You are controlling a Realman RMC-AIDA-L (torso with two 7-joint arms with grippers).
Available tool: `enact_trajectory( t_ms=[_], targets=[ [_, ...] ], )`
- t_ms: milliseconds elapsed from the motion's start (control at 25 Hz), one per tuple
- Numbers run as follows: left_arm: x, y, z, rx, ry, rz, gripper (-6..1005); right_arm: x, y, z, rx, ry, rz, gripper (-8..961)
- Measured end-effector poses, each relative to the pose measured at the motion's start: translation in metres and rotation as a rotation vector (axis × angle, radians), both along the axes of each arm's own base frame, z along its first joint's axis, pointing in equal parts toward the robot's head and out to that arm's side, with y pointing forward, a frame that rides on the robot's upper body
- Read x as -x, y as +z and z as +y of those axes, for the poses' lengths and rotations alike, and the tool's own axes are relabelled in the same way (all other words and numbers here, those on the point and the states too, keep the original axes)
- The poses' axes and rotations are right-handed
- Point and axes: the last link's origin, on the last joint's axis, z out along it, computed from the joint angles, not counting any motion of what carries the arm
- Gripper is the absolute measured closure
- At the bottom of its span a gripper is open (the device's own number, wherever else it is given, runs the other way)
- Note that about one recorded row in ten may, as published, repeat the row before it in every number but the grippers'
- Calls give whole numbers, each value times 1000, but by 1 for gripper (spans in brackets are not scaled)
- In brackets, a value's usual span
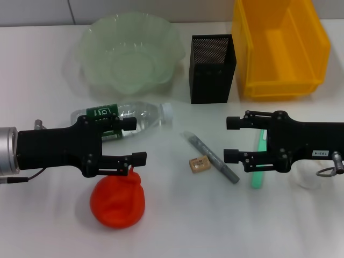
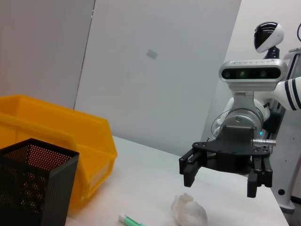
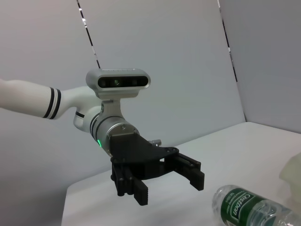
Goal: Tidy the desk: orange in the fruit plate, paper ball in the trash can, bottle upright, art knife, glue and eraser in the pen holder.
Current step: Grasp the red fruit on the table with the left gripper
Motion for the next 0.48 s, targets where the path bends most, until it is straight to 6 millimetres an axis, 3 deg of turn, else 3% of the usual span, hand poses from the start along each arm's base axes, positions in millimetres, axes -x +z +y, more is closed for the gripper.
enact_trajectory(
  t_ms=[480],
  targets=[
    [2, 0, 0, 5, 0, 14, 151, -2, 0, 0, -5, -7, -5, 169]
  ],
)
